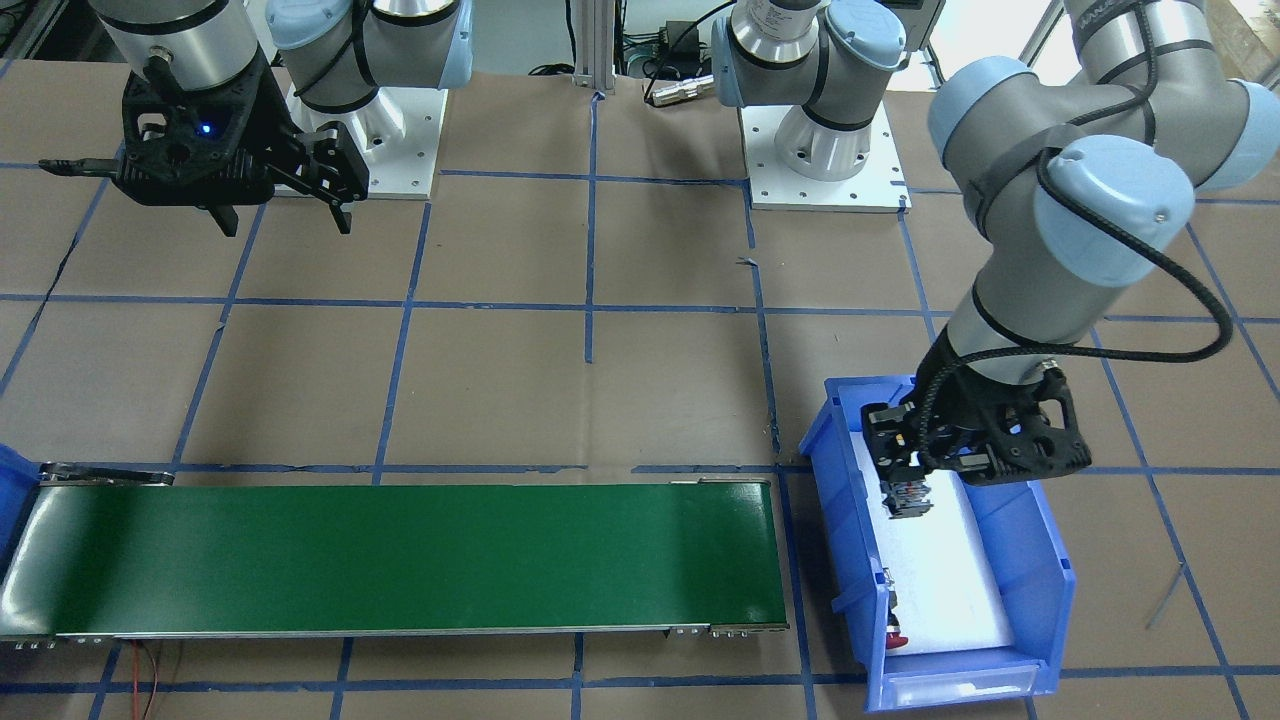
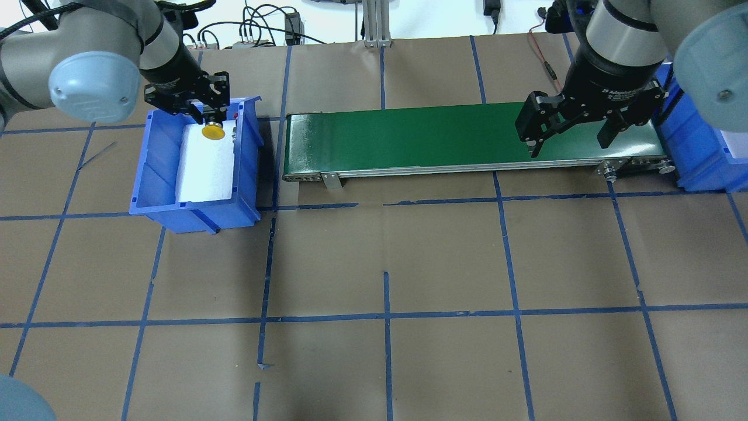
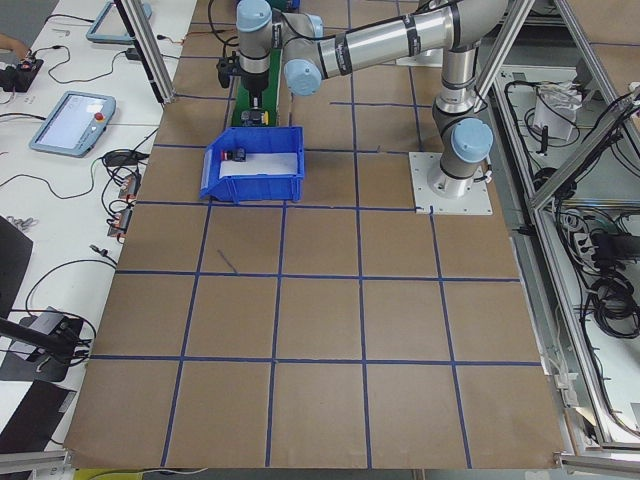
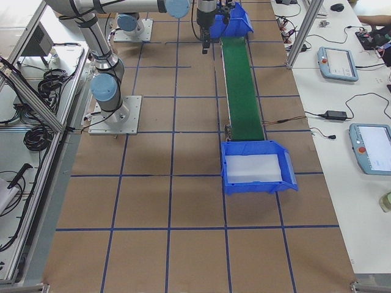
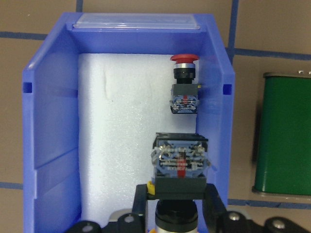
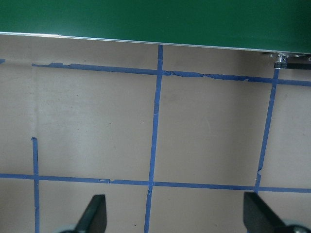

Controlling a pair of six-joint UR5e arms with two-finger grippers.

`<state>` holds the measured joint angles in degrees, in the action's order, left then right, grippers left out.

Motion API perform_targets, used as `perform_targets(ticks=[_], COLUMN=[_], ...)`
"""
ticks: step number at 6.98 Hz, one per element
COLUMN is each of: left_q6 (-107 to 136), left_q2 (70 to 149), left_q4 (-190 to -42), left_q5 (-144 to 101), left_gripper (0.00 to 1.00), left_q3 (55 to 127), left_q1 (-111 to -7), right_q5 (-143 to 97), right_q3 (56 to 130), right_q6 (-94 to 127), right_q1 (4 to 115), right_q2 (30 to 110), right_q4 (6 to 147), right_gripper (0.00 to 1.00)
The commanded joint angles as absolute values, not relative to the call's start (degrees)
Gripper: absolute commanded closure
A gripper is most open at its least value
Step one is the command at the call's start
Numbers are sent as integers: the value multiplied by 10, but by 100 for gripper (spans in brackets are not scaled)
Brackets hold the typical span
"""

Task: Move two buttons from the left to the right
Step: 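Lift the yellow button with the left gripper and lower it onto the belt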

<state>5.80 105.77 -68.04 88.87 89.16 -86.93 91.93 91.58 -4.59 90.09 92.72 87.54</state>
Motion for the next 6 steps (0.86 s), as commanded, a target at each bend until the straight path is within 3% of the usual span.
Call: perform_targets(ticks=[1,6], left_q6=[172,220], left_q2=[1076,1159], left_q4=[-665,-564], left_q5=[890,890], left_gripper=[75,75], left_q3=[887,868], left_q1=[-947,-995], right_q5=[919,919], right_q3=[916,916], right_q6=[-46,-46], right_q1=[901,901], right_q2=[927,927], right_q4=[875,875], right_gripper=[0,0])
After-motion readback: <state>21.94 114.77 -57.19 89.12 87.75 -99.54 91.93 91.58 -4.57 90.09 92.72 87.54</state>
